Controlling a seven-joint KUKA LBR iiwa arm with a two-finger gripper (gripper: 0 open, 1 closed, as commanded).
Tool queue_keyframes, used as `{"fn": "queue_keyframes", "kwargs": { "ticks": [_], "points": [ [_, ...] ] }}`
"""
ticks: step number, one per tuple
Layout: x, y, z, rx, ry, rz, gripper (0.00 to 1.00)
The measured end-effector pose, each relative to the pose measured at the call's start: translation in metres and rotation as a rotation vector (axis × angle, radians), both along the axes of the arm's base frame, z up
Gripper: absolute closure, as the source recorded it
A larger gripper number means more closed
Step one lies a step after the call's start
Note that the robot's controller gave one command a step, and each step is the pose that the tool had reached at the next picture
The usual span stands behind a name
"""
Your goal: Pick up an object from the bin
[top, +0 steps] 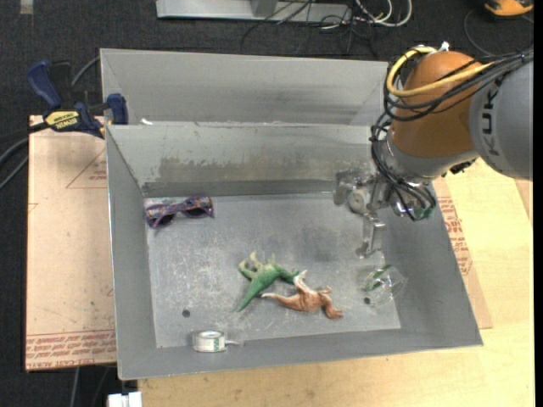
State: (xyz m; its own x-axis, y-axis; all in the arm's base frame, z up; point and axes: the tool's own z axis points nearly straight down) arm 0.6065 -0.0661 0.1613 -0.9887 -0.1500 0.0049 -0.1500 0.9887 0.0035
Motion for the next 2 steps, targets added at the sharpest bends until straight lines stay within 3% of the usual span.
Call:
{"fn": "queue_keyframes", "kwargs": {
  "ticks": [1, 2],
  "points": [
    [-0.013, 0.003, -0.001, -0.002, -0.008, -0.178, 0.00],
    [-0.026, 0.050, -0.072, 0.002, 0.001, 0.030, 0.00]
  ]
}}
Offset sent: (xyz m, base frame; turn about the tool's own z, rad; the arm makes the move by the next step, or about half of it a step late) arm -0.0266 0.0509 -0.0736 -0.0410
